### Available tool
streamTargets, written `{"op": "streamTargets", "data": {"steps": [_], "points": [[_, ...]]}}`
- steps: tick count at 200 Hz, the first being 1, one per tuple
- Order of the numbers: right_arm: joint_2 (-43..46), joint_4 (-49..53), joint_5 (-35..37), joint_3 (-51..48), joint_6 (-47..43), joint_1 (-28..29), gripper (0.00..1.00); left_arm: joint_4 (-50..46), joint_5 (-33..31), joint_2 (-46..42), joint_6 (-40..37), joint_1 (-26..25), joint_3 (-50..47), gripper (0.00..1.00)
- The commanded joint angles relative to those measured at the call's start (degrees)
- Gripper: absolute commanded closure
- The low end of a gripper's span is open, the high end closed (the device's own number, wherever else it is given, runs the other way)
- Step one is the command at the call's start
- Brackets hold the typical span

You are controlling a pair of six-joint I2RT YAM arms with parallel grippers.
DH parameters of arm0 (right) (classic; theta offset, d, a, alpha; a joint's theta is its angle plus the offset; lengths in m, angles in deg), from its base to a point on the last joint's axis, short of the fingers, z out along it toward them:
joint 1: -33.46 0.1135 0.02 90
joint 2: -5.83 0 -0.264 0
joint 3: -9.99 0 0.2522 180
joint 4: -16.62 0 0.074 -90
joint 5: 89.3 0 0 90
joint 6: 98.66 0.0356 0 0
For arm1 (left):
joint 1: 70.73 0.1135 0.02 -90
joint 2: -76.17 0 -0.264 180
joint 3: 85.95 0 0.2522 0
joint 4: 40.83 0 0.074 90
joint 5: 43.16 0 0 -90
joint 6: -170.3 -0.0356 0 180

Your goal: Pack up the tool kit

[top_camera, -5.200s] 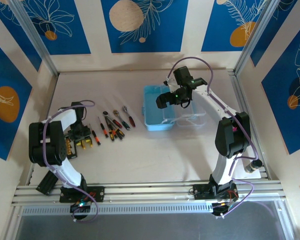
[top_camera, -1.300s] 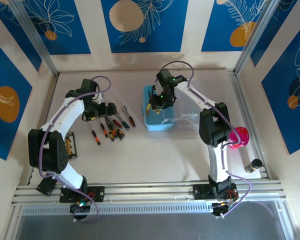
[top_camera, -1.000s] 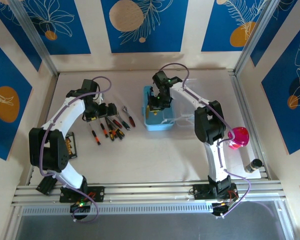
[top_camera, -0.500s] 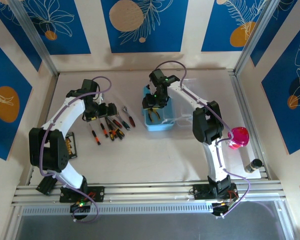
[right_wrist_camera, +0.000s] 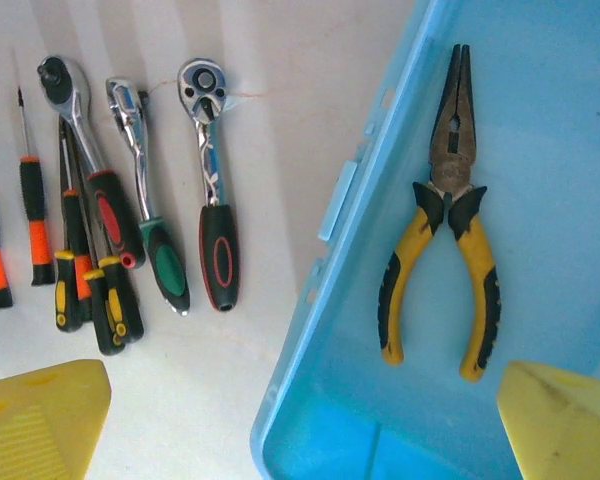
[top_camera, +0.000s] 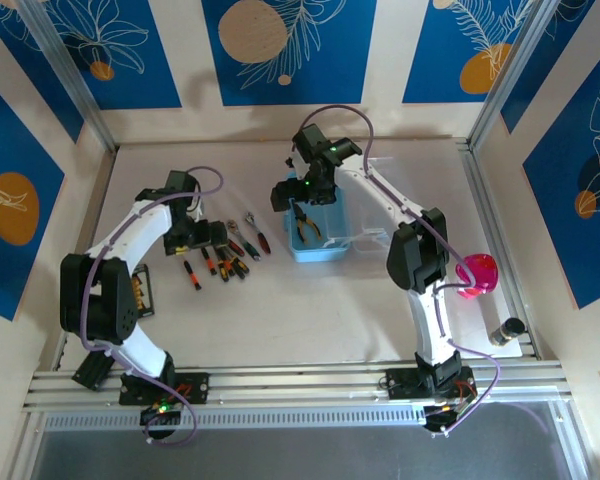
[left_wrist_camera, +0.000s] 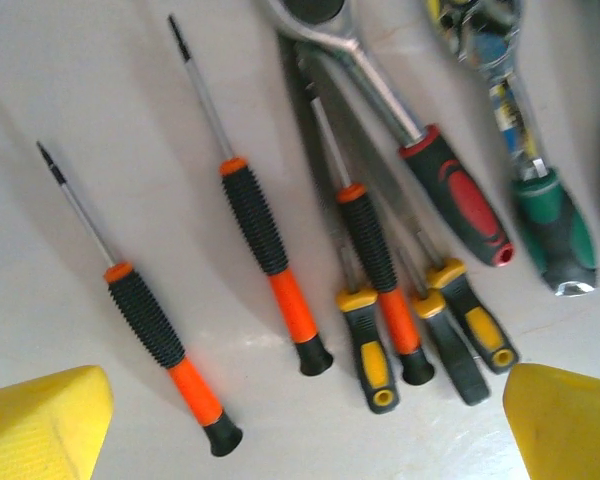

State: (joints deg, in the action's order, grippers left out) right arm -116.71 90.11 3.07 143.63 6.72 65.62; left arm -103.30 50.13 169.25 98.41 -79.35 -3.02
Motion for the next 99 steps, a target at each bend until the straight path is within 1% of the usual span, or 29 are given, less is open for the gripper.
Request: {"op": "streamTargets", "data": {"steps": [1, 11, 22, 34, 47, 70, 99], "points": [[5.8, 3.2, 4.1, -1.0, -3.1, 0.1, 0.01, -0.1, -2.4, 1.2, 1.0, 0.6, -0.7, 0.0], [6.9, 3.0, 5.2, -2.6, -3.8, -0.1, 0.01, 0.5, -3.4, 2.0, 1.3, 0.6, -0.9, 0.0], [8.1, 2.5, 5.8, -4.8, -4.1, -0.6, 0.01, 1.7, -4.5, 2.9, 1.5, 0.6, -0.9, 0.02], [9.6, 1.0, 5.6, -7.8, -4.1, -1.2, 0.01, 3.1, -4.5, 4.3, 1.7, 0.6, -0.3, 0.08], [10.9, -0.4, 5.1, -10.6, -3.9, -2.0, 0.01, 4.1, -2.9, 6.5, 2.0, 0.6, 1.7, 0.14], [12.1, -1.5, 4.6, -13.2, -3.6, -3.0, 0.01, 5.4, -1.1, 11.1, 2.9, 0.4, 6.2, 0.25], [13.2, -2.4, 4.4, -15.0, -3.8, -3.7, 0.01, 5.3, -1.7, 16.1, 2.9, 0.3, 12.2, 0.32]]}}
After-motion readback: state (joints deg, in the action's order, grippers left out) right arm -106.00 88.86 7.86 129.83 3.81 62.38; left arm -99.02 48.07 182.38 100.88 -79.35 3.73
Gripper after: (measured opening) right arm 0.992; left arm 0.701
